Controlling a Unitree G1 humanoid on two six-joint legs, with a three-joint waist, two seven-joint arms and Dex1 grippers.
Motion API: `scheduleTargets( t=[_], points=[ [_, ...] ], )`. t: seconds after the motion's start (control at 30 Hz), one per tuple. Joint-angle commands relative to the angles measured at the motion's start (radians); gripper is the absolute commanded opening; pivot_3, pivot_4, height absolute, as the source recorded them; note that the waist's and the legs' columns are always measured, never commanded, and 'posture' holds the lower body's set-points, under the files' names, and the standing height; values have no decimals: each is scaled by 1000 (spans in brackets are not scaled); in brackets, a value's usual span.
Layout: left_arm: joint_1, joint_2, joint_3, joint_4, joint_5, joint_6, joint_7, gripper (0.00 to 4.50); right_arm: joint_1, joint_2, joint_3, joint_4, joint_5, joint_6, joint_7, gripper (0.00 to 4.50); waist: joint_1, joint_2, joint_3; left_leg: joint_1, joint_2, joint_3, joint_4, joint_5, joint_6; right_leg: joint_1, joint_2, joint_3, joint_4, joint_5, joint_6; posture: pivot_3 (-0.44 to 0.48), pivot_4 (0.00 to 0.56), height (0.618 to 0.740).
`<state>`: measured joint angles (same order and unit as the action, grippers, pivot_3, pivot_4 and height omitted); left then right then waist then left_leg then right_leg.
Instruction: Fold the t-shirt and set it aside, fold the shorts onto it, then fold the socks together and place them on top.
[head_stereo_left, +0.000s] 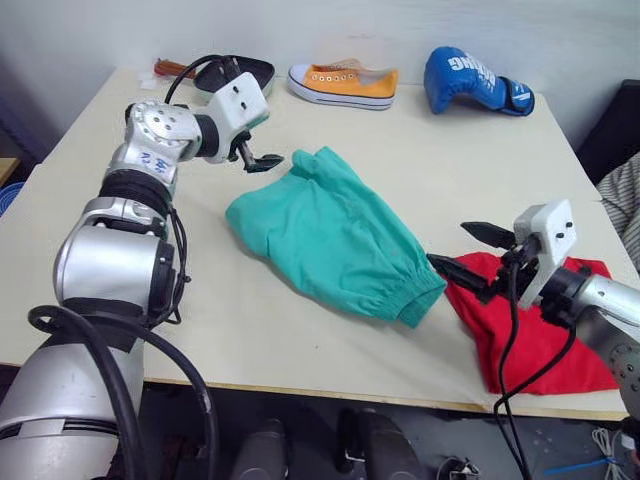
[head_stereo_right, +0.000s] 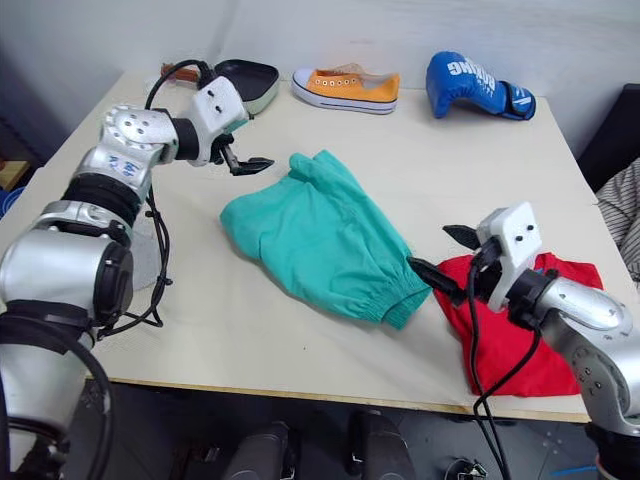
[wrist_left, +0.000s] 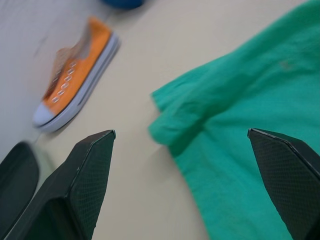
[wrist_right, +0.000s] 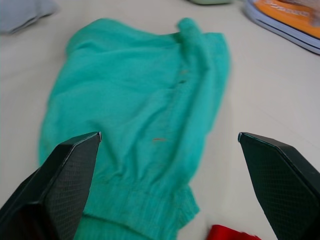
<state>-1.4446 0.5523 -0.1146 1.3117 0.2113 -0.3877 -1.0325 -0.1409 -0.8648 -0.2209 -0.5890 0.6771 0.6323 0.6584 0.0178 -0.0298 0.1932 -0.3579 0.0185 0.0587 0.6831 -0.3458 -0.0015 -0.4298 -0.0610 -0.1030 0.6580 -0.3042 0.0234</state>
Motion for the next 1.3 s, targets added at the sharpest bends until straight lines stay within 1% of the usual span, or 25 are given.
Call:
scheduleTargets(
  t=[0.03, 0.1, 0.17, 0.27, 0.37, 0.43, 0.5, 0.6, 0.7, 0.77, 0.87, 0.97, 1.07, 1.2, 1.27, 1.3],
  points=[
    [147, 104, -12, -104, -43, -140, -291, 4453, -26, -26, 159, -150, -93, -53, 52, 4500, -16, 2, -1, 1, 0, 1, -1, 0, 0, 0, 0, 1, 0, 0, 0, 0, 150, 740],
    [209, 140, -26, -141, -40, -175, -339, 4453, -40, -38, 225, -163, -167, -73, 56, 4500, -21, 2, -1, 2, 1, 3, -1, 0, 0, 0, 0, 2, 1, 0, -1, 0, 150, 740],
    [257, 168, -42, -163, -19, -213, -327, 4453, -63, -42, 297, -149, -256, -91, 47, 4500, -18, 0, 0, 2, 1, 2, 1, 0, 0, 0, -1, 1, 1, 0, -1, 0, 150, 740],
    [295, 182, -57, -171, 1, -246, -282, 4453, -90, -50, 392, -109, -394, -140, 51, 4500, -4, -1, 0, -1, 0, -1, 5, -1, 1, 1, -3, 0, 0, 0, 0, 0, 150, 740],
    [304, 158, -77, -150, 44, -302, -133, 4453, -111, -60, 513, -53, -575, -228, 59, 4500, 11, -1, 0, -3, -1, -2, 9, -3, 5, 1, -4, -1, 0, 0, 1, 0, 150, 740],
    [298, 141, -90, -135, 70, -327, -62, 4453, -119, -51, 552, -18, -655, -271, 52, 4500, 12, -1, 0, -4, -2, -3, 11, -4, 7, 1, -6, -1, 0, 2, 3, 0, 150, 740],
    [284, 116, -108, -114, 104, -336, 15, 4453, -129, -33, 574, 37, -734, -311, 25, 4500, 8, -1, 0, -10, -2, -4, 16, -5, 9, -1, -6, -2, 1, 3, 6, 0, 150, 740],
    [269, 87, -144, -86, 153, -333, 89, 4453, -121, -6, 572, 94, -778, -344, 19, 4500, 6, -1, 0, -12, -4, -3, 17, -5, 10, -1, -7, -2, -1, 5, 8, 0, 150, 740],
    [253, 60, -186, -56, 214, -311, 207, 4500, -98, 16, 558, 130, -790, -373, 25, 3904, 6, -1, 0, -12, -4, -3, 17, -5, 11, -1, -7, -2, -1, 5, 9, 0, 150, 740],
    [245, 45, -203, -38, 237, -294, 258, 4500, -87, 28, 547, 145, -792, -384, 30, 3237, 8, -1, 0, -11, -4, -3, 17, -5, 10, 0, -7, -3, -1, 5, 9, 0, 150, 740],
    [243, 21, -196, -18, 229, -289, 267, 3894, -80, 33, 532, 168, -799, -414, 38, 2156, 8, -1, 0, -10, -4, -3, 18, -5, 11, 1, -7, -3, -1, 5, 9, 0, 150, 740],
    [241, 11, -192, -15, 221, -296, 258, 2948, -75, 42, 514, 181, -795, -433, 44, 1124, 9, -1, 0, -10, -4, -3, 18, -5, 11, 1, -8, -3, -1, 5, 9, 0, 150, 740],
    [247, 9, -167, -15, 183, -299, 199, 1988, -67, 51, 501, 199, -783, -482, 62, 60, 8, -1, 0, -10, -4, -3, 18, -5, 11, 1, -7, -3, -1, 5, 9, 0, 150, 740],
    [268, 25, -136, -22, 134, -295, 53, 698, -65, 47, 478, 241, -755, -585, 102, 0, 6, -1, 0, -11, -4, -3, 18, -5, 11, 1, -7, -4, -2, 5, 9, 0, 150, 740],
    [301, 55, -114, -50, 79, -303, -110, 85, -81, 39, 460, 300, -732, -670, 132, 0, 3, -1, 0, -11, -4, -3, 18, -5, 11, 1, -7, -4, -2, 5, 9, 0, 150, 740],
    [321, 73, -103, -73, 47, -302, -193, 32, -88, 33, 453, 328, -720, -717, 153, 0, 0, -1, 0, -11, -4, -2, 18, -5, 11, 1, -6, -4, -2, 5, 9, 0, 150, 740]
  ],
)
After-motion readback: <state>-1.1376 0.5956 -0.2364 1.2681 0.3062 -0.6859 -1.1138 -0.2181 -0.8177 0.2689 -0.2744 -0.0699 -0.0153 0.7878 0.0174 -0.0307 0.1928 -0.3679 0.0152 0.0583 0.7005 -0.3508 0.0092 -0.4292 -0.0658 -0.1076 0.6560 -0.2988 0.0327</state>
